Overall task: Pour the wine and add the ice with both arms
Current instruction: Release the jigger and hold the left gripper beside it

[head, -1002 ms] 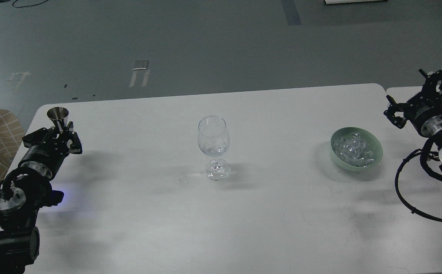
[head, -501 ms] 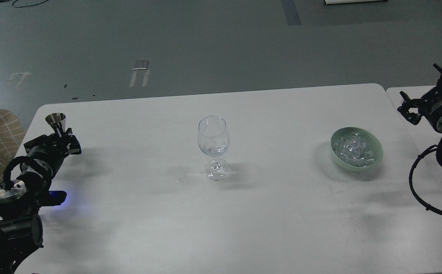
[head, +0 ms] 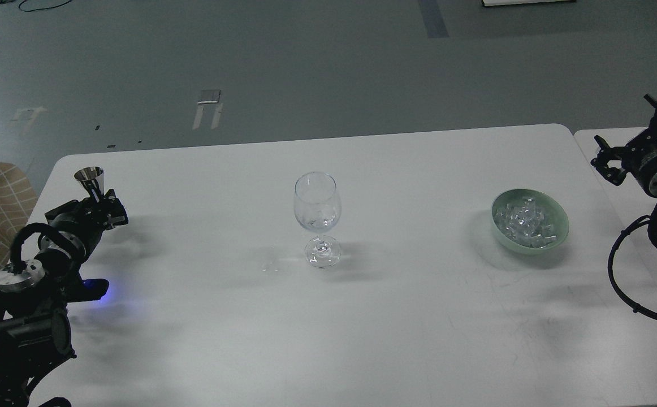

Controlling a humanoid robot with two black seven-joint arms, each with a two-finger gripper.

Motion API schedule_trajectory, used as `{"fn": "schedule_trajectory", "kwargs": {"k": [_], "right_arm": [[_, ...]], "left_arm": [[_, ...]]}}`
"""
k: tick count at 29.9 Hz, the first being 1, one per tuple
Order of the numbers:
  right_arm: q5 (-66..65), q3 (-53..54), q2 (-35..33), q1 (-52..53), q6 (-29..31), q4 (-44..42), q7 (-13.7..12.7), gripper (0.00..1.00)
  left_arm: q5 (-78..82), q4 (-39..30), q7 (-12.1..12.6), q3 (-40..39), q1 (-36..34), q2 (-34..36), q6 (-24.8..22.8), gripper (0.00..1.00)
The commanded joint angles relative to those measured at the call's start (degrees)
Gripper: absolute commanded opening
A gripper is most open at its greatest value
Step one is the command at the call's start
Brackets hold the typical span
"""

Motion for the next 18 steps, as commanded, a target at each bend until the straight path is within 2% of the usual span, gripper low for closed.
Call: {"fn": "schedule_trajectory", "kwargs": {"k": [1, 18], "right_arm": [[0.00, -0.08, -0.08, 0.07, 0.00, 0.00, -0.09, 1.00], [-0.09, -0.09, -0.08, -0.28, 0.09, -0.09, 0.00, 1.00]], "left_arm": [[-0.03, 0.01, 0.01, 0.02, 0.03, -0.07, 0.06, 0.00], [-0.03, 1.33, -0.52, 0.29, 0.47, -0.25, -0.46, 0.00]]}}
